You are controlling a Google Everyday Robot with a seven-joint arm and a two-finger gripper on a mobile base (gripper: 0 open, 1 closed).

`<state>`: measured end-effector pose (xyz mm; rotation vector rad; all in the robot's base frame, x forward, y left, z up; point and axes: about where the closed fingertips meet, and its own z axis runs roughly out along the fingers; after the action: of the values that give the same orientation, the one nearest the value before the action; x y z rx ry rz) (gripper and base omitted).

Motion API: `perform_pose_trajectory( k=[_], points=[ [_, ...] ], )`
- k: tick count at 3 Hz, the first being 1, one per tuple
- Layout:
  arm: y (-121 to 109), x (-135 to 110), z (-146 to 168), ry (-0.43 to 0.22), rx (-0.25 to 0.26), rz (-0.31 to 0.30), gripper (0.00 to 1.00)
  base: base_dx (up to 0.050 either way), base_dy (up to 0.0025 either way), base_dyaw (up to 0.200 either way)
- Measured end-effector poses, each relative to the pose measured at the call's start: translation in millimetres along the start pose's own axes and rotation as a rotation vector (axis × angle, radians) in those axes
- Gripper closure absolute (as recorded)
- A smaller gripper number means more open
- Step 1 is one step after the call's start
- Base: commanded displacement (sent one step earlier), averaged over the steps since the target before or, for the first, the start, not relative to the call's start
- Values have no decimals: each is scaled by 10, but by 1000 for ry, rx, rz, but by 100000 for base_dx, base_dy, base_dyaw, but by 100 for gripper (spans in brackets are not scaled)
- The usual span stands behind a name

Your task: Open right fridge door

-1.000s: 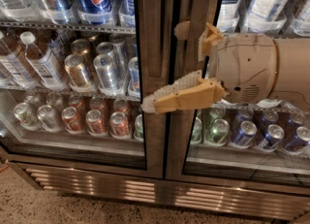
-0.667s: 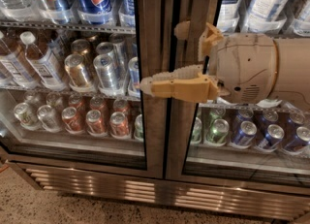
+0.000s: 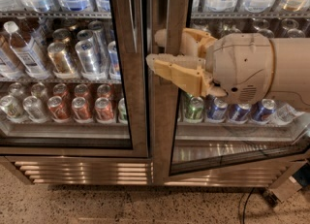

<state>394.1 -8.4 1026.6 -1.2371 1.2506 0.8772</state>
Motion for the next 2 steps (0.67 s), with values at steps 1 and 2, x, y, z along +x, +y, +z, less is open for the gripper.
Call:
perform_pose_trajectory(
  k=[1, 2],
  points=[
    [0, 0, 0, 0, 0, 0, 100, -4394, 209, -9588],
    [0, 0, 0, 0, 0, 0, 100, -4394, 212, -9615]
  ],
)
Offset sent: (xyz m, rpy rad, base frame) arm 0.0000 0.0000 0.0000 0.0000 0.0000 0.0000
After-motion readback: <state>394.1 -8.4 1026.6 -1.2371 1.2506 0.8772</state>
